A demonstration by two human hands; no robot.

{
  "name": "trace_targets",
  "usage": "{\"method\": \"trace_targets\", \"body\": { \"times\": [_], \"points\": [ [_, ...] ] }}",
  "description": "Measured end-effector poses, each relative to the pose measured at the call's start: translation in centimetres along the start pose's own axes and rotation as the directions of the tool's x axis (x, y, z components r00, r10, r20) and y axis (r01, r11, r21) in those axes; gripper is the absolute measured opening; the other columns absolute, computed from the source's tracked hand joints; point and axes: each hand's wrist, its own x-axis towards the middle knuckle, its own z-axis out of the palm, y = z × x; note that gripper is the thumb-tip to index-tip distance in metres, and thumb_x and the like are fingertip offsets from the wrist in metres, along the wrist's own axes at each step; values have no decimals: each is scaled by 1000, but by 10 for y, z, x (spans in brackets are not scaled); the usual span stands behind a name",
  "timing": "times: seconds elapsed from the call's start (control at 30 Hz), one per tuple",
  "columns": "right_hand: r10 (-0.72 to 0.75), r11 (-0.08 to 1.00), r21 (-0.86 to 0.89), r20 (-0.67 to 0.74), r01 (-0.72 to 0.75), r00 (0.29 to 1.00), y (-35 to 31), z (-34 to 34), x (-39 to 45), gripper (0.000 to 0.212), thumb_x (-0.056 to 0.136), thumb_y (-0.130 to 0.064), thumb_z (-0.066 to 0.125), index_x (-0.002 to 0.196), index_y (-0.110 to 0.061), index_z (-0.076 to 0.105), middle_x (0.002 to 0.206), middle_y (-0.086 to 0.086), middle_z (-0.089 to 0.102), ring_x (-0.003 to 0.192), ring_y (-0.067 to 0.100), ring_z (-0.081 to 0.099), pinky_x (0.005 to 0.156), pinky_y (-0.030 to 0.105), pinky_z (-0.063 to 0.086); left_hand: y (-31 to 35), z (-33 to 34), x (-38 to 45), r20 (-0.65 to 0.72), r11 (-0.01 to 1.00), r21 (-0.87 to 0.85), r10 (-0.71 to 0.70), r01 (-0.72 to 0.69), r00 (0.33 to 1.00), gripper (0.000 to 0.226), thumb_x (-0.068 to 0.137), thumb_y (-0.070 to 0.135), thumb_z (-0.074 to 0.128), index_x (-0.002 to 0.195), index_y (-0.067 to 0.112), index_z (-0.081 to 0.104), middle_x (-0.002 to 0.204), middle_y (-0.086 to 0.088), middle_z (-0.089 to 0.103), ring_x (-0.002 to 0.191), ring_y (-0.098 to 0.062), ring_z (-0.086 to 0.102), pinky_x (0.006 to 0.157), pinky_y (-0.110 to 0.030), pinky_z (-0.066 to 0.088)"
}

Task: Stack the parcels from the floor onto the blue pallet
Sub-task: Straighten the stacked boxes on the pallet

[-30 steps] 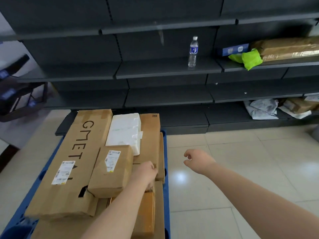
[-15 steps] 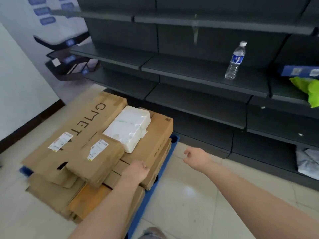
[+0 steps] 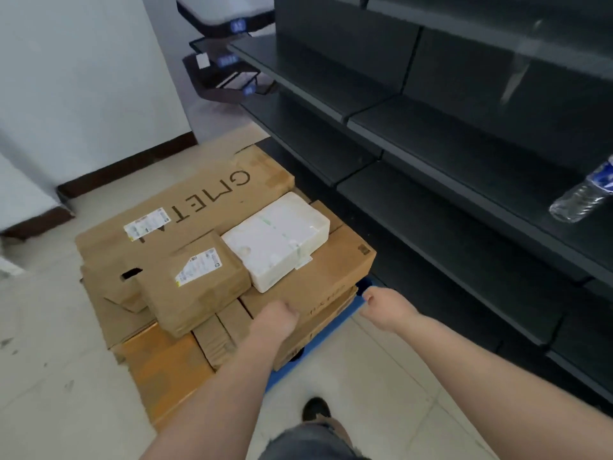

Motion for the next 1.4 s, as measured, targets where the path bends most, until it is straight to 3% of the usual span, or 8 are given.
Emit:
{"method": "trace_targets", "body": {
  "times": [0.07, 0.13, 0.27, 0.73, 0.87, 1.07, 1.23, 1.4],
  "points": [
    [-28, 999, -44, -1, 28, 1000, 0, -19, 27, 30, 89, -23, 46, 115, -13, 58, 114, 5, 62, 106, 23, 59, 87, 34, 49, 27, -2, 18, 16, 999, -42, 10, -9, 1000, 29, 95, 28, 36, 67, 28, 43, 79, 7, 51, 88, -18, 49, 79, -26, 38],
    [-45, 999, -30, 3, 45, 999, 2, -38, 56, 31, 88, -25, 47, 116, -16, 59, 112, 4, 63, 105, 23, 60, 88, 37, 52, 50, -7, 38, -4, 997, -80, 22, -22, 1000, 27, 95, 30, 36, 91, 19, 61, 101, -1, 61, 98, -23, 56, 86, -29, 42],
    [-28, 1000, 16, 43, 27, 999, 10, -56, 105, 46, 90, -32, 51, 134, -20, 49, 130, 1, 56, 112, 20, 56, 89, 32, 50, 69, -15, 58, -34, 994, -101, -36, 33, 999, 37, 96, 32, 38, 119, 11, 58, 123, -6, 61, 114, -24, 56, 92, -31, 42],
    [-246, 955, -85, 305, 283, 920, 9, -85, 260, 49, 94, -31, 52, 139, -13, 41, 138, 8, 47, 119, 24, 51, 89, 32, 45, 96, 21, 98, -54, 742, -472, -564, 477, 824, 34, 96, 24, 40, 121, 8, 58, 123, -12, 62, 112, -30, 58, 90, -34, 47],
    [-196, 971, -74, 296, 227, 935, 27, -61, 324, 51, 93, -30, 53, 139, -12, 40, 140, 11, 42, 120, 26, 50, 91, 30, 44, 97, 57, 157, -11, 618, -634, -609, 465, 793, 36, 95, 27, 44, 125, 11, 56, 125, -10, 62, 114, -29, 59, 87, -29, 44],
    [-56, 990, -114, 228, 84, 972, 59, -5, 431, 78, 87, -40, 62, 149, -18, 22, 154, 10, 23, 139, 30, 29, 110, 42, 35, 70, 124, 252, 55, 587, -635, -614, 502, 788, 35, 95, 29, 41, 127, 17, 49, 106, -3, 59, 88, -21, 56, 75, -28, 40],
    [81, 995, -73, 137, -71, 987, 84, 24, 516, 107, 73, -46, 75, 151, -16, 9, 157, 13, 14, 141, 34, 22, 111, 53, 31, 44, 160, 307, 24, 602, -612, -634, 513, 773, 44, 92, 24, 49, 135, 16, 44, 136, -7, 49, 120, -26, 51, 99, -34, 41],
    [187, 954, 190, 237, -234, 953, 108, 42, 552, 109, 59, -41, 87, 144, -8, 27, 141, 14, 44, 125, 31, 47, 102, 41, 44, 32, 177, 325, -184, 781, -383, -588, 494, 787, 57, 91, 24, 49, 145, 21, 31, 157, 2, 19, 144, -24, 16, 115, -35, 23]
  ]
}}
